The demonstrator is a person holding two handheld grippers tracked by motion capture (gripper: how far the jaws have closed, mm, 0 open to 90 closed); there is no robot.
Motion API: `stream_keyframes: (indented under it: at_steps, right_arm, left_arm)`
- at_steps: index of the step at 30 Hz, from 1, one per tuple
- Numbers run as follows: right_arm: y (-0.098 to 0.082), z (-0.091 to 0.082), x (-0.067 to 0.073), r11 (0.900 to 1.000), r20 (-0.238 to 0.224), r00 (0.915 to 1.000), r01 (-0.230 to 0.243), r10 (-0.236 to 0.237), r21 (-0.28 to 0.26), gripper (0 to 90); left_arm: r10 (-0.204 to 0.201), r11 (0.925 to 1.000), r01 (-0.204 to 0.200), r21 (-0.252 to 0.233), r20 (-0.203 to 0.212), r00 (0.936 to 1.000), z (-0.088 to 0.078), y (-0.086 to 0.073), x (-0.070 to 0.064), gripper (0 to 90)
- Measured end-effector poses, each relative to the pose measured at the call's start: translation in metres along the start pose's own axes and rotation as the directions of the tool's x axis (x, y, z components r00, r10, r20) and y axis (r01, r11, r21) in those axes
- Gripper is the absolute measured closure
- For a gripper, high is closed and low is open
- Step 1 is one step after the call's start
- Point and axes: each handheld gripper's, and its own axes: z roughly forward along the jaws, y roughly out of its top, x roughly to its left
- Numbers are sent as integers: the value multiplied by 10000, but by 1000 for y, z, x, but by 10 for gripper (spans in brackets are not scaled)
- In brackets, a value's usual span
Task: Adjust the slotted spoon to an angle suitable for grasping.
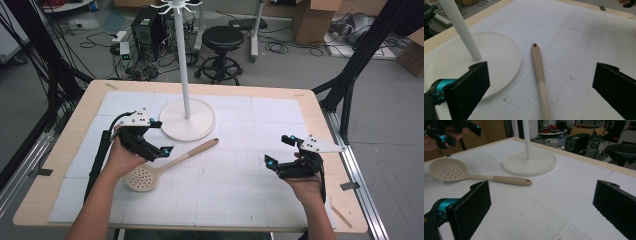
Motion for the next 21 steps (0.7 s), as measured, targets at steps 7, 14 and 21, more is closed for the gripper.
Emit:
stream_keyframes:
  at_steps: [7, 14, 21]
  right_arm:
    - [0, 0, 0, 10000, -17, 10000, -16, 16, 28, 7]
    - [0, 0, -1, 10000, 11, 10000, 22, -22, -12, 7]
    - [-1, 0, -1, 10000, 16, 10000, -32, 32, 5, 7]
  left_arm:
    - [34, 9996, -36, 274, 52, 10000, 9, 6, -1, 17]
    - [55, 9984, -62, 565, 120, 9999, 18, 10, -2, 17]
    - [123, 9931, -139, 1163, 148, 9998, 34, 13, -2, 17]
